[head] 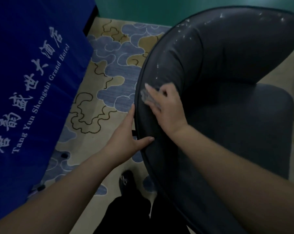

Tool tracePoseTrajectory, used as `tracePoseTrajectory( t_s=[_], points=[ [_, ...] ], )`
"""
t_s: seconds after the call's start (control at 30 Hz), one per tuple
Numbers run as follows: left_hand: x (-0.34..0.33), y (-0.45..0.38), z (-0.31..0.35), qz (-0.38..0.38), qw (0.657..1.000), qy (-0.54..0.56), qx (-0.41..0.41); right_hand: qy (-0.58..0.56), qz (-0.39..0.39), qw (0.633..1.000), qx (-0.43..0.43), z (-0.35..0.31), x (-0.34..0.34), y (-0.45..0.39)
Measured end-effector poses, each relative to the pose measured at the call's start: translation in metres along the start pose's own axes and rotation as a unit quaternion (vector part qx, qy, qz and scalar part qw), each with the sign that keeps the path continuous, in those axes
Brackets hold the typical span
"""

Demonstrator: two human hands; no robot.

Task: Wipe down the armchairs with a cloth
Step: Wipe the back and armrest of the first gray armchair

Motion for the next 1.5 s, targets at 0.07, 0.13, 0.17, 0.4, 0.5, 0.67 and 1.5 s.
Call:
tracePoseTrajectory(
  t_s=[0.07, 0.13, 0.17, 0.4, 0.5, 0.67, 1.5],
  points=[
    [0.005, -0.009, 0.002, 0.009, 1.0, -0.014, -0.004, 0.023, 0.031, 0.998, -0.041, 0.01, -0.003, -0.035],
    [0.013, -0.021, 0.004, 0.003, 1.0, -0.015, -0.013, 0.037, 0.044, 0.997, -0.05, 0.014, -0.001, -0.043],
    [0.016, -0.028, 0.005, -0.007, 1.0, -0.015, -0.017, 0.032, 0.042, 0.997, -0.048, 0.014, 0.001, -0.032],
    [0.039, -0.072, 0.009, -0.048, 0.998, -0.01, -0.029, 0.023, 0.036, 0.998, -0.043, 0.003, 0.006, 0.025],
    [0.046, -0.087, 0.013, -0.061, 0.997, -0.027, -0.031, 0.062, 0.082, 0.993, -0.059, 0.013, 0.0, -0.034],
    [0.059, -0.11, 0.022, -0.104, 0.993, -0.027, -0.04, 0.071, 0.126, 0.975, -0.17, 0.023, -0.001, -0.073],
    [0.072, -0.163, 0.049, -0.127, 0.985, -0.099, -0.065, 0.056, 0.15, 0.969, -0.187, 0.02, -0.005, -0.062]
  ],
)
Point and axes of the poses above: each hand's wrist, its own y-axis away from the middle knuckle, its own x-axis out of the back of the hand, z = x × y, the point moved 1 cm from there along -y, towards the middle knuckle, and after that the axes turned 1 degree about -z, right-handed, at the moved point
